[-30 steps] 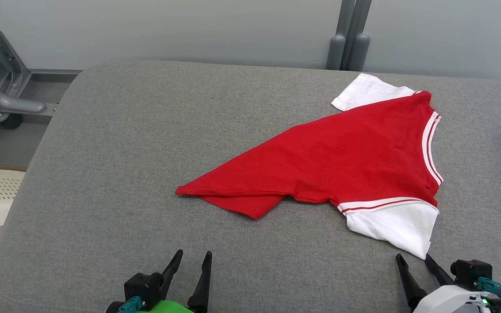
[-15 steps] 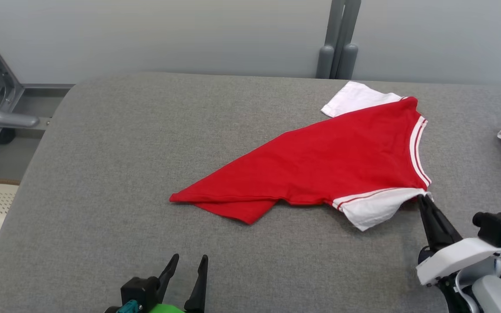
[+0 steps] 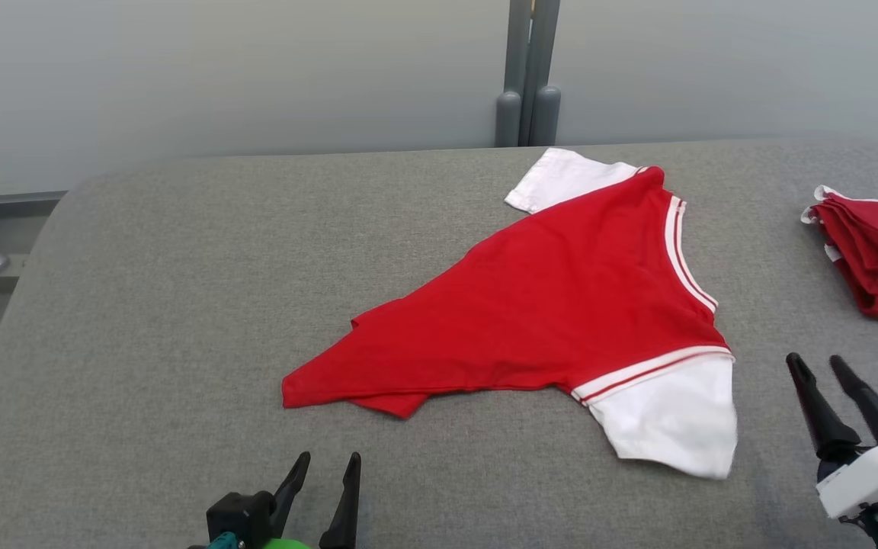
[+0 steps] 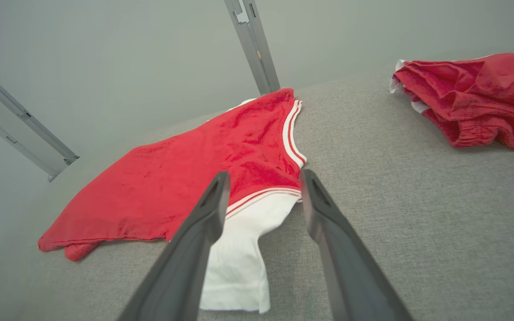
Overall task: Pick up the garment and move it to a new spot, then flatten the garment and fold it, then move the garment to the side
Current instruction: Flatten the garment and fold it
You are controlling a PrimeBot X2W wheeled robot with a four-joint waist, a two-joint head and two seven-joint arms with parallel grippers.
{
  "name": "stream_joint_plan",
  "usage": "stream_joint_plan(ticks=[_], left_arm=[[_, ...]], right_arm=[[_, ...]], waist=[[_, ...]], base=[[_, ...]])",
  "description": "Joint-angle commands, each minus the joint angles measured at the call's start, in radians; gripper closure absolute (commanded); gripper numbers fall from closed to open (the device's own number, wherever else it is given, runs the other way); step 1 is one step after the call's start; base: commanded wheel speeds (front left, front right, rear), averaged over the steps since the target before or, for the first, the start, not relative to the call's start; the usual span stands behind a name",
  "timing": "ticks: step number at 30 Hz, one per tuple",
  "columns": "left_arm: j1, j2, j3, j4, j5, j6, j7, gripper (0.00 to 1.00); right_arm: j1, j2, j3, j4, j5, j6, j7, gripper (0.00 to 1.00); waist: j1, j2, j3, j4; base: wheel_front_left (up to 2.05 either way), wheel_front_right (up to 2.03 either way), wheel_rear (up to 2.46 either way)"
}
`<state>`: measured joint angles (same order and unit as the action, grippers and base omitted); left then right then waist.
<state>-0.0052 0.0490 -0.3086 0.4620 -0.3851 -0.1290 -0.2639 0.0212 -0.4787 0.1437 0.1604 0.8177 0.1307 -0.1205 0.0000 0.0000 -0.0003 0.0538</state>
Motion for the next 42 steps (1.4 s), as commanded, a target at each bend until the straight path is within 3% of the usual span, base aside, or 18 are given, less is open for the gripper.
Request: stream_joint_plan(ticks=[1,7,23,28,42], left_arm=[[0.011,0.003,0.002,-0.001,-0.004,-0.003,0.000,0.00],[0.002,0.003,-0.002,0.003,0.003,-0.003,0.000,0.00],[-0.001,0.003,0.011,0.009,0.027,-0.003,0.000,0.00],[-0.019,0.003,0.033,0.016,0.041,-0.003,0.000,0.00],[-0.204,0.018,0.162,0.155,0.057,-0.003,0.000,0.00]], right_arm=[[0.016,0.005,-0.015,-0.003,-0.017,0.000,-0.015,0.00],[0.027,0.052,-0.103,-0.017,-0.098,0.000,-0.070,0.00],[-0.018,0.144,-0.080,0.045,-0.304,0.000,-0.115,0.00],[-0.029,0.177,-0.056,0.075,-0.318,0.000,-0.123,0.00],[-0.077,0.168,-0.016,0.092,-0.306,0.000,-0.128,0.00]], waist=[[0.0000,0.0000,-0.002,-0.017],[0.0000,0.0000,-0.002,-0.026],[0.0000,0.0000,-0.013,0.021],[0.0000,0.0000,-0.010,0.017],[0.0000,0.0000,0.098,-0.069]], base=[[0.00,0.00,0.00],[0.00,0.00,0.00],[0.00,0.00,0.00],[0.00,0.00,0.00],[0.00,0.00,0.00]])
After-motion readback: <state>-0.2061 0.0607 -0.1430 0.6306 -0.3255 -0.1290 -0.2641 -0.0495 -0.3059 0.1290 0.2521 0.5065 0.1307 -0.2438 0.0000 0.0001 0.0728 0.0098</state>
